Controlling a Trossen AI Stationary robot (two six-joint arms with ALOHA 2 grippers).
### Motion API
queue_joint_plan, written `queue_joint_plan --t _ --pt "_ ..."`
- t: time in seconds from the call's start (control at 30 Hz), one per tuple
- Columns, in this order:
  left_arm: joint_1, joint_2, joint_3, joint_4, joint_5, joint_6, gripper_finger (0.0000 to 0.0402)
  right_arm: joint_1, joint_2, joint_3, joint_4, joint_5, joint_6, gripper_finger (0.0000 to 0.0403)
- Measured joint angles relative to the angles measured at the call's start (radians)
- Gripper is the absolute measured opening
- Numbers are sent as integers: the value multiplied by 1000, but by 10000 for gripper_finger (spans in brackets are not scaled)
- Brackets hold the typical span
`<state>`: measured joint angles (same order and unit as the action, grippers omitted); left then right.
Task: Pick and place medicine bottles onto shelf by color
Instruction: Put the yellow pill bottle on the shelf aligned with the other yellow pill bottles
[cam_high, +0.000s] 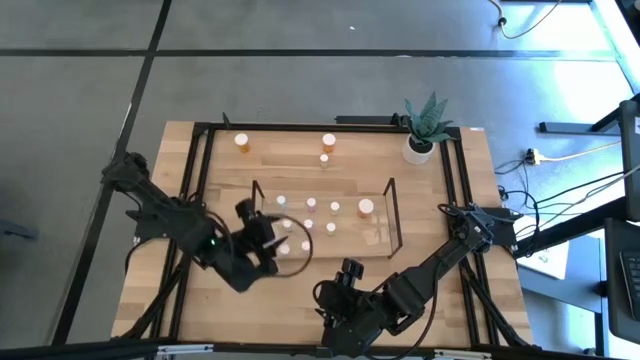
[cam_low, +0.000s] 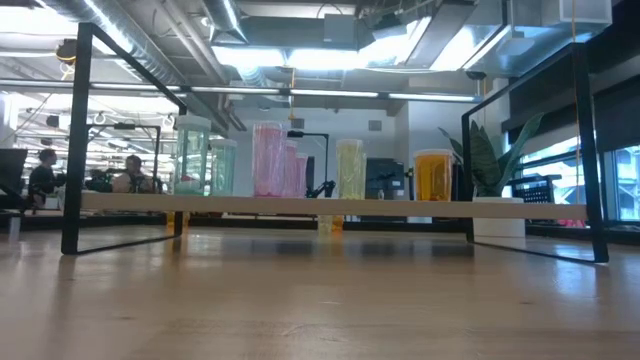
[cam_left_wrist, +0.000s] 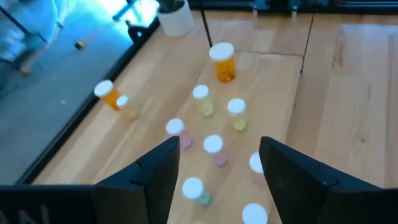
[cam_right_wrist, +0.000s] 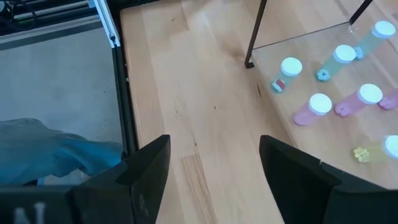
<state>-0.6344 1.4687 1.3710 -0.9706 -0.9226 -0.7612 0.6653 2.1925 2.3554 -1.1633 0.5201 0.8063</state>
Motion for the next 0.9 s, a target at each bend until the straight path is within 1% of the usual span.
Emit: queue_joint_plan --t 0.07,0.13,0.3,0.47,0.53,0.63,0.7,0.8,0.9 --pt "27 -31 21 -52 53 5 215 0 0 0 2 1 -1 249" --pt "49 -68 27 -108 81 4 215 0 0 0 3 0 0 249" --pt "140 -188 28 -206 120 -15 215 0 0 0 4 0 0 249" --pt "272 -306 28 -261 134 -15 215 0 0 0 10 0 0 249" --pt "324 -338 29 -285 154 -15 215 0 0 0 14 0 -1 249" --pt "392 -360 29 -340 201 -15 215 0 0 0 16 2 -4 249" --pt "433 -360 29 -375 229 -15 215 -4 0 0 16 10 -59 249" --pt "495 -358 29 -422 277 -15 215 -12 0 0 16 -7 -143 249" --pt "563 -353 28 -433 317 7 215 -15 0 0 23 -17 -172 249"
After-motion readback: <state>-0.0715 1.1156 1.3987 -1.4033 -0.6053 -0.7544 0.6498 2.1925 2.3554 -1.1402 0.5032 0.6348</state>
